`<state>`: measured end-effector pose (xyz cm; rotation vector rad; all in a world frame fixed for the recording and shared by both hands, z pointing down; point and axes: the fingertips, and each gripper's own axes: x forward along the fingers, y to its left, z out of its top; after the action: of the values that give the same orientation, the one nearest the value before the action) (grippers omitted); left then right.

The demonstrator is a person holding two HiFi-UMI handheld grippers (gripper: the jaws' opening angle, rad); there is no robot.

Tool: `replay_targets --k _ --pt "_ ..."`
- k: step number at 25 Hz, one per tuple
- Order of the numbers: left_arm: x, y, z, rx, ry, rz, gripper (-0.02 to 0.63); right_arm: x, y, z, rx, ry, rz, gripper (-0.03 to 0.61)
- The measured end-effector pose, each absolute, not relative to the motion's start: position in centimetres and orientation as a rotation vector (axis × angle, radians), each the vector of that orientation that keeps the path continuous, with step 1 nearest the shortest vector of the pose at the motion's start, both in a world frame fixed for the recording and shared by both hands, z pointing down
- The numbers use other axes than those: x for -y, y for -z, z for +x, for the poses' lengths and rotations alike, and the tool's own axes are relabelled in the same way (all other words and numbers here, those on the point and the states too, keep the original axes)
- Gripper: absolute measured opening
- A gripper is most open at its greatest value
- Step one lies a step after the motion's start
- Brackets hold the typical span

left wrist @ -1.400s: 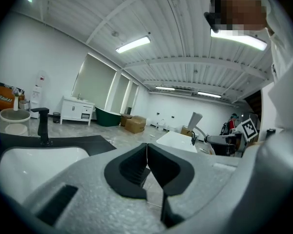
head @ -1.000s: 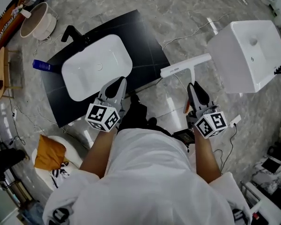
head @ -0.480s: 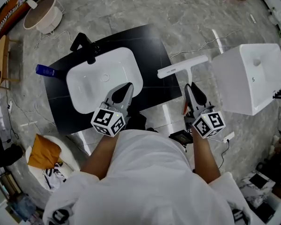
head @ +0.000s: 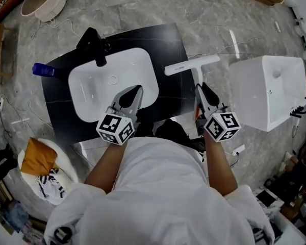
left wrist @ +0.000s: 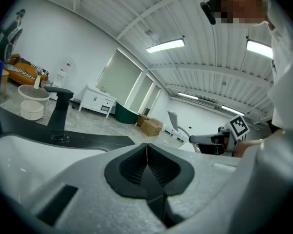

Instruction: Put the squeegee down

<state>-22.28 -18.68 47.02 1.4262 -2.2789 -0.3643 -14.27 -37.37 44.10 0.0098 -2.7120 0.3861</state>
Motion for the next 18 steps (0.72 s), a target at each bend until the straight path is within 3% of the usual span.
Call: replay_targets --k 18 --pt "16.4 -49.0 -23.5 2.363 0.417 1.197 0.017 37.4 -52.6 -20.9 2.515 -0.337 -0.098 0.078"
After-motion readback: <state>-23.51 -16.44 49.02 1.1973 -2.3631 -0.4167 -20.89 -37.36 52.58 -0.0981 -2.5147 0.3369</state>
